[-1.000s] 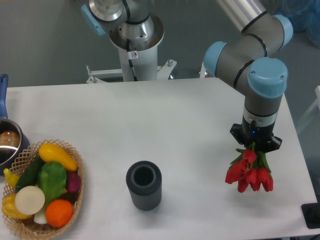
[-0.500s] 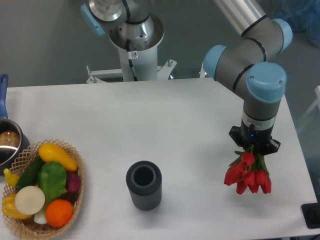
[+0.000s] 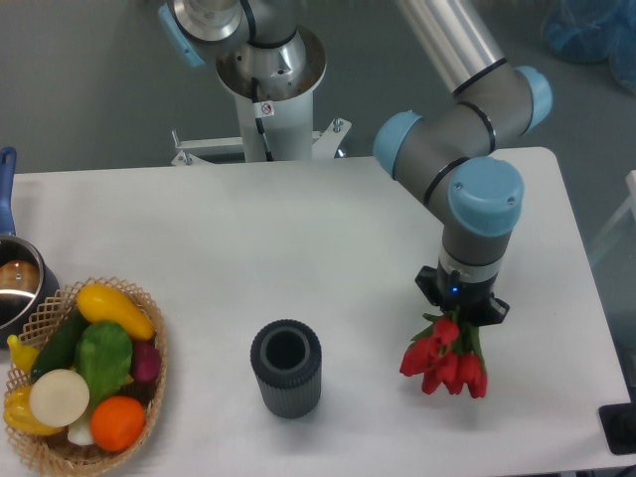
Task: Place the flowers on the table
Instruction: 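Open the gripper to release the tulips onto the table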
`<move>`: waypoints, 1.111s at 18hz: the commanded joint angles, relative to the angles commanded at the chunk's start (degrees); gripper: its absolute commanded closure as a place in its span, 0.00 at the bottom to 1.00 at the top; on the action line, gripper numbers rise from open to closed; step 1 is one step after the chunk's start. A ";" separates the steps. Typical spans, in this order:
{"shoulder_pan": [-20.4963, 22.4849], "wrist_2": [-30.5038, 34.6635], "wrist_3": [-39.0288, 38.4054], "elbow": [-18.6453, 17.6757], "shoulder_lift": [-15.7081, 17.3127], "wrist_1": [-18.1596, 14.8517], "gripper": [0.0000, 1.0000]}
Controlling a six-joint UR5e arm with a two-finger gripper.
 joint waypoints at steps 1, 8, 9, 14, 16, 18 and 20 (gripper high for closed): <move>-0.35 0.00 -0.09 0.00 0.09 0.00 0.58; -1.14 -1.50 -0.09 -0.09 0.00 0.17 0.00; -1.14 -1.50 -0.09 -0.18 0.09 0.26 0.00; -1.14 -0.71 -0.26 -2.11 0.44 4.90 0.00; -0.18 -1.40 -2.62 -2.11 0.70 6.50 0.00; 0.96 -1.41 -3.34 -2.29 1.93 6.77 0.00; 1.31 -1.32 -3.16 -2.29 2.46 6.94 0.00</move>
